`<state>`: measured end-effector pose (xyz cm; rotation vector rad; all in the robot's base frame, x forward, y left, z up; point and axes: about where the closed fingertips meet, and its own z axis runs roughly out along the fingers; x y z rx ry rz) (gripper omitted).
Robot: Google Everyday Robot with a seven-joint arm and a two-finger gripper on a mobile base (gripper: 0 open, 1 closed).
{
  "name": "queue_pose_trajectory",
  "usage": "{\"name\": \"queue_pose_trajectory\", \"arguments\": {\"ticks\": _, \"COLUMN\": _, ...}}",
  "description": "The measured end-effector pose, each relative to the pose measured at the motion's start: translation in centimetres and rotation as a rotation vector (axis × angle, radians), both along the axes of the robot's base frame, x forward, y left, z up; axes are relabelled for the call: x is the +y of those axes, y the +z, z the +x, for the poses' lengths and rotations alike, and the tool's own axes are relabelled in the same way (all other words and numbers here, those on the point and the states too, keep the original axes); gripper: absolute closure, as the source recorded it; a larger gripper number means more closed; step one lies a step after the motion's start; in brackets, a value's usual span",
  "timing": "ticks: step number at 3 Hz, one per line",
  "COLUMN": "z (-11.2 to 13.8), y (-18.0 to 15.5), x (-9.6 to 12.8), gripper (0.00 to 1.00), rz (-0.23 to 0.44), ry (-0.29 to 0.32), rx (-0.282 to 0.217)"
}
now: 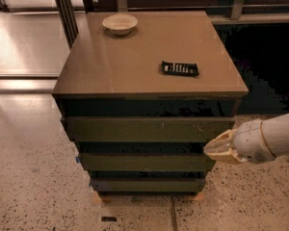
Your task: Open bottom drawer
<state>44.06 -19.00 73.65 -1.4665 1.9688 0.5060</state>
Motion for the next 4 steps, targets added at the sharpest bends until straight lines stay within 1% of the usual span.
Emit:
{"name": "queue_pose_trajectory", "arguments": {"ticks": 1, "z": -0.6, "y": -1.5, "x": 0.7, "gripper": 1.00, "rz": -0.007, "ry": 0.013, "rx": -0.026}}
{"name": "queue_pose_trajectory", "arguments": {"ticks": 2, "z": -2.9, "y": -7.0, "x": 2.4, "gripper": 1.00, "rz": 0.059, "ry": 0.017, "rx": -0.050}}
{"name": "queue_pose_trajectory", "arguments": {"ticks": 3, "z": -3.2, "y": -13.9, "x": 3.9, "gripper": 1.00, "rz": 0.158, "ry": -0.023, "rx": -0.117}}
{"name": "queue_pose_trajectory", "arguments": {"ticks": 4, "z": -0.8, "y": -20.7, "x": 3.8, "gripper": 1.00, "rz": 0.204, "ry": -0.130, "rx": -0.150}}
